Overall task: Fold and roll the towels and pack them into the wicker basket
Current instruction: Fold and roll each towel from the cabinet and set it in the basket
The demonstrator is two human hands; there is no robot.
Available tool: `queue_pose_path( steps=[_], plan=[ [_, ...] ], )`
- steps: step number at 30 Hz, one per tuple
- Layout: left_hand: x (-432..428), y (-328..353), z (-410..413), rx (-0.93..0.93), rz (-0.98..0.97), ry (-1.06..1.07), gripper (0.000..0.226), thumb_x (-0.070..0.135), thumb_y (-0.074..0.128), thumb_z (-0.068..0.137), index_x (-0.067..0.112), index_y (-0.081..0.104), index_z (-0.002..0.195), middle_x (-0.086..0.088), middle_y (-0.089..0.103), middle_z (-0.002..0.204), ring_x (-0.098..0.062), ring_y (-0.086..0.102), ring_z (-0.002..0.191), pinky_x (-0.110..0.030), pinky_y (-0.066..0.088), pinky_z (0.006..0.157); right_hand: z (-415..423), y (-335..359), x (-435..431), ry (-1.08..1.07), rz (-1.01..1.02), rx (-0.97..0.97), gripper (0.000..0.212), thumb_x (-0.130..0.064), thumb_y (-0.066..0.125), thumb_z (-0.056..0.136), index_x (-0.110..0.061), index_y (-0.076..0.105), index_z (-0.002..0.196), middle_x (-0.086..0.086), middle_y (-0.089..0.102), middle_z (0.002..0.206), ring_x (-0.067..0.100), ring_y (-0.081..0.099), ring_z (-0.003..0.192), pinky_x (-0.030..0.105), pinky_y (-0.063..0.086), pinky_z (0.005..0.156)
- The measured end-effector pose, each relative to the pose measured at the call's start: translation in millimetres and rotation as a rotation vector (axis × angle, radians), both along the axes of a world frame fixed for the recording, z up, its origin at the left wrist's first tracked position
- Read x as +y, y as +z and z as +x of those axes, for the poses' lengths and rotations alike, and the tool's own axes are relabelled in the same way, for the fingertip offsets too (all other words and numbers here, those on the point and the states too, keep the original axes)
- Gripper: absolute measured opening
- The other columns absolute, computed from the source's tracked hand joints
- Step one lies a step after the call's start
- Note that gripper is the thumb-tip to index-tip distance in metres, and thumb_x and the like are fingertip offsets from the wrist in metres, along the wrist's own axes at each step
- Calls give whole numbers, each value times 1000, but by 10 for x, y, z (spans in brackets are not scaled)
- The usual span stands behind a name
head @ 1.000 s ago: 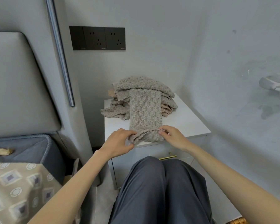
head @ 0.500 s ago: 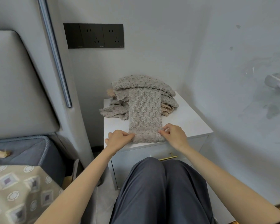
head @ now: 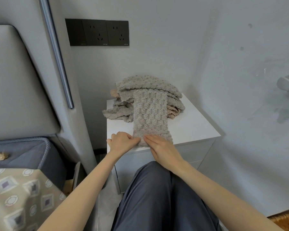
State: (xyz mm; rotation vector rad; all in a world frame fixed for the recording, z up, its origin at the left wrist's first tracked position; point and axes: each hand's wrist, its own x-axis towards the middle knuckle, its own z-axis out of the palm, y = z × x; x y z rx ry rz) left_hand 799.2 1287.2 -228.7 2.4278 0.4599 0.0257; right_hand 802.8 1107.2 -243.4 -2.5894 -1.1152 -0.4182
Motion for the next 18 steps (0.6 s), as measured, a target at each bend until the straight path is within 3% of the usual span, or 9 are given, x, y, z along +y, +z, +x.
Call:
queue_pose_path(
  steps=[2,6,8,11,14,16,18],
  plan=[
    [-10,15,-11,2,16,-1,38,52,59,79,27,60,50,11,64,76,-26,43,105,-34,22,81,41,-62,-81,-5,-44,60,43,-7,41,99,-7,40,143,7,38,150,20,33,140,28,15,119],
    [-53,48,-25,-27,72,5,32,47,61,76,27,59,52,0,64,87,-28,44,103,-36,29,85,58,-39,-269,-23,-46,23,41,-5,50,95,-2,49,136,12,49,141,26,46,132,37,30,115],
    [-72,50,-36,-63,165,14,22,46,63,74,27,64,63,-2,56,95,-28,43,103,-36,30,87,63,-34,-385,-26,-62,-14,42,0,60,88,1,55,130,15,55,134,30,53,125,44,40,107],
    [-66,8,-55,-241,237,-56,22,36,67,76,19,64,88,-2,45,99,-25,40,101,-31,35,84,97,-17,-499,-14,-83,-3,46,2,60,87,2,52,133,16,51,138,32,50,127,45,34,110],
    [-29,-23,-78,-481,324,-358,15,20,65,85,18,68,99,0,54,104,-23,45,97,-36,40,81,147,-12,-530,1,-73,29,45,-6,56,93,-4,47,138,10,45,144,25,44,133,31,23,115],
    [0,-36,-90,-528,423,-544,18,16,62,90,20,71,105,4,63,106,-22,51,99,-32,38,81,195,-3,-543,-15,-78,85,46,-14,52,98,-12,41,143,2,39,149,17,35,139,18,13,115],
    [23,-51,-110,-516,476,-622,24,16,58,93,20,70,114,7,66,112,-21,56,104,-31,35,85,234,-10,-569,-36,-92,126,47,-20,49,99,-18,38,145,-3,36,151,11,30,141,14,11,114]
  ],
)
